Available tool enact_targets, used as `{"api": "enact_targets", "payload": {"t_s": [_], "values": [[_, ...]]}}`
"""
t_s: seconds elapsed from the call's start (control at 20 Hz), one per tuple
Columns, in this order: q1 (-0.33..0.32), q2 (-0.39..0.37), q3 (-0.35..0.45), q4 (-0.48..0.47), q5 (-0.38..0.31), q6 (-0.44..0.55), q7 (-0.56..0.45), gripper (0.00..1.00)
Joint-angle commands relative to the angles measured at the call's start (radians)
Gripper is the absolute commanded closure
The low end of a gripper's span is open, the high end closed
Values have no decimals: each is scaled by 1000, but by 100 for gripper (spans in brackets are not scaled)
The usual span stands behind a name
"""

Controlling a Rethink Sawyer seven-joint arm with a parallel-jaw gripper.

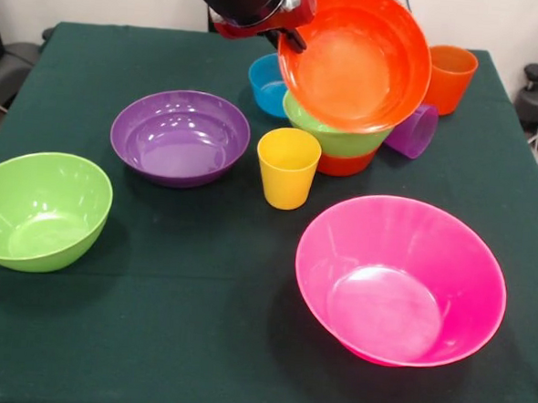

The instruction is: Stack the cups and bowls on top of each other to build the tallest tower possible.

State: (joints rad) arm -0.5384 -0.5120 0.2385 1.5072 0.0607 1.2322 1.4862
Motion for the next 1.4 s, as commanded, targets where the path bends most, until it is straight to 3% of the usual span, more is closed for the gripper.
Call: {"api": "enact_targets", "payload": {"t_s": [0.05,0.3,0.6,0.95,1.4], "values": [[1,57,87,-68,-76,114,-85,100],[15,67,85,-112,-97,170,-73,100],[19,47,74,-96,-108,147,-66,100],[-3,4,72,-21,-147,-43,-91,100],[-27,14,97,44,-140,-170,-78,100]]}}
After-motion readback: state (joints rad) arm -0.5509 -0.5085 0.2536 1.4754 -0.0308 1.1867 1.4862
